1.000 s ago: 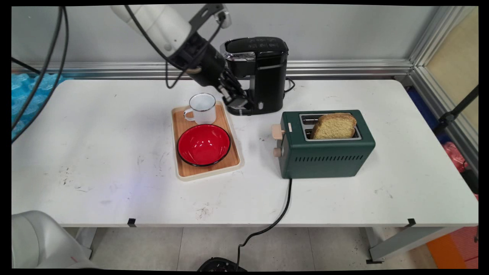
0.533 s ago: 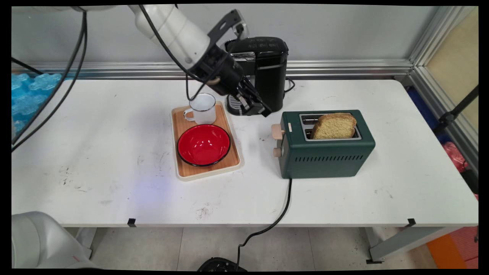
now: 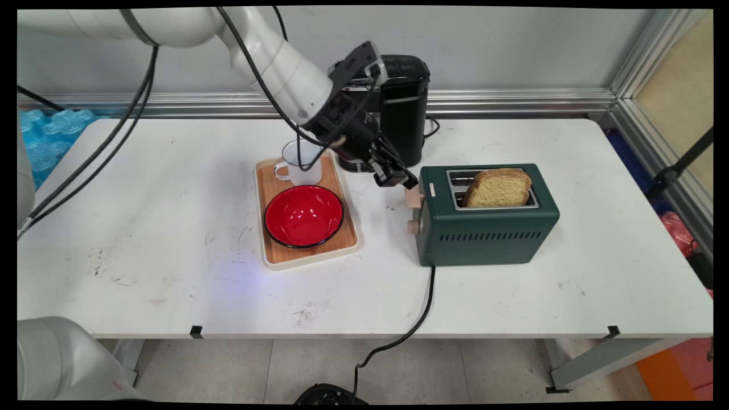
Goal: Press the toaster switch
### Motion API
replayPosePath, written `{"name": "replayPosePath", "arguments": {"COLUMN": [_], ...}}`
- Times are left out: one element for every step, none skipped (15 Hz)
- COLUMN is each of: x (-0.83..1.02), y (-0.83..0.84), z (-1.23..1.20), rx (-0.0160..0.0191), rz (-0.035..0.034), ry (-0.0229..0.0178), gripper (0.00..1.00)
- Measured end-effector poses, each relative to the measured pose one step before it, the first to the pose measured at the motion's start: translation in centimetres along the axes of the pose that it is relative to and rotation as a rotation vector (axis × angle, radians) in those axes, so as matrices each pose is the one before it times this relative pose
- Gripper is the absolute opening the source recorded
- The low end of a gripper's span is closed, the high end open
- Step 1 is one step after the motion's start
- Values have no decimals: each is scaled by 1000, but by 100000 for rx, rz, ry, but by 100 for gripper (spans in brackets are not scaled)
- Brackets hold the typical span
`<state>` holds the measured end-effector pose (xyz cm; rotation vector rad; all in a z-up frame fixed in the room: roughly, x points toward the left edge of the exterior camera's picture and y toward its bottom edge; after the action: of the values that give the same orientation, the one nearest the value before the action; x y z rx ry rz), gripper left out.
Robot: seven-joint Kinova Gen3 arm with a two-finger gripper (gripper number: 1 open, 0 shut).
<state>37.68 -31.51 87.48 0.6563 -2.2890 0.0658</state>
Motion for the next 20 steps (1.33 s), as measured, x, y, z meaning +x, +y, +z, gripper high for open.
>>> {"name": "replayPosePath", "arguments": {"x": [-67,-86,-85,-106,-63,-98,-68,-111,-136,-129,-125,-159,-180,-196,-188,-202,-195,-147,-120,-159], "y": [-66,-74,-70,-84,-47,-81,-45,-68,-71,-48,-41,-27,-11,-6,-2,6,-13,-12,-19,-20], "z": [393,436,359,388,213,312,200,282,301,273,190,197,171,158,114,145,140,135,74,76], "rx": [-174,-172,-113,-74,-41,-31,-19,-49,-42,-77,-58,-66,-86,-99,-49,-111,-55,-75,26,30], "rz": [208,224,166,188,103,136,105,89,107,81,31,12,27,6,-37,0,21,37,-2,-46], "ry": [107,74,34,2,-21,-36,-62,-99,-138,-163,-188,-226,-369,-363,-288,-356,-339,-311,-227,-280], "gripper": [0,0,0,0,0,0,0,0,0,0,0,0,0,0,0,0,0,0,0,0]}}
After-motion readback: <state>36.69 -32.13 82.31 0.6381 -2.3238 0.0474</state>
